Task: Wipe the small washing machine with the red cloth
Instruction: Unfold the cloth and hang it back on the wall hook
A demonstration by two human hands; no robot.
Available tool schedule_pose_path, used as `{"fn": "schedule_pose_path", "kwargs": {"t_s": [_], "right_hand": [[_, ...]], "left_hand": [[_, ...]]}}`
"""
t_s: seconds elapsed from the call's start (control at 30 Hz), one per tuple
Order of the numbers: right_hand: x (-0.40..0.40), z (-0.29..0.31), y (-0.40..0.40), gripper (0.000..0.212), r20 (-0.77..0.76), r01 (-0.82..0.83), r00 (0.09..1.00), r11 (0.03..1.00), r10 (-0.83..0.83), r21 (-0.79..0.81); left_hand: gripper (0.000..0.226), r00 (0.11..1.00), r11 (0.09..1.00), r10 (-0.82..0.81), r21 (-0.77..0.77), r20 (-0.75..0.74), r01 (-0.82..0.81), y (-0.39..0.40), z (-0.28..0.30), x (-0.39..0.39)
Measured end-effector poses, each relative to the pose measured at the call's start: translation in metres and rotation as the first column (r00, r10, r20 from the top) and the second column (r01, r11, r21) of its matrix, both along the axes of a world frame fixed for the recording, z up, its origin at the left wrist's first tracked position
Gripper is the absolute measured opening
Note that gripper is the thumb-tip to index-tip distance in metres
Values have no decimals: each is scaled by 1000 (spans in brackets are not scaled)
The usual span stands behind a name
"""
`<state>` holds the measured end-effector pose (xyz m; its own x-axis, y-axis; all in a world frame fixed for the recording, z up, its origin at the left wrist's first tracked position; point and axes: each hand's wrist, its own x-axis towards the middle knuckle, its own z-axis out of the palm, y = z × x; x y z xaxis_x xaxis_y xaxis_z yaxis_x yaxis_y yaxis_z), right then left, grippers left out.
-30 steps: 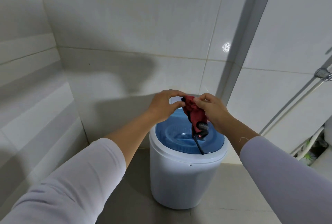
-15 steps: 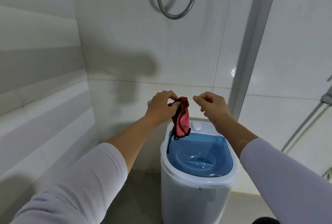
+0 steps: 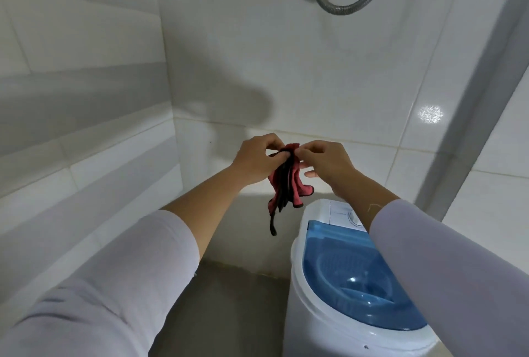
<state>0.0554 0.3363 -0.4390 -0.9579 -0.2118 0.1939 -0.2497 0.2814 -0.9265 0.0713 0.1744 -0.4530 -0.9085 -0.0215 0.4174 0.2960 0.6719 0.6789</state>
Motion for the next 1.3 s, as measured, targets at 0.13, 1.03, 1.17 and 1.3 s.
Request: {"fn": "schedule_pose_path", "kwargs": {"t_s": [0.13, 1.03, 1.17, 1.3], "right_hand": [[-42, -8, -36, 9, 76, -79, 994, 996, 75, 46], [-63, 443, -156, 11, -148, -119, 977, 964, 157, 237], [-74, 495, -164, 19, -285, -122, 937, 954, 202, 274], [-90, 522, -175, 33, -349, -95, 906, 919, 239, 383]], "left_hand": [[9, 981, 988, -83, 144, 176, 58, -33, -6, -29], [18, 961, 991, 15, 125, 276, -52, -155, 451, -31], [21, 986, 992, 67, 94, 150, -81, -172, 502, -48], [18, 990, 991, 126, 33, 64, -128, -182, 524, -74]]}}
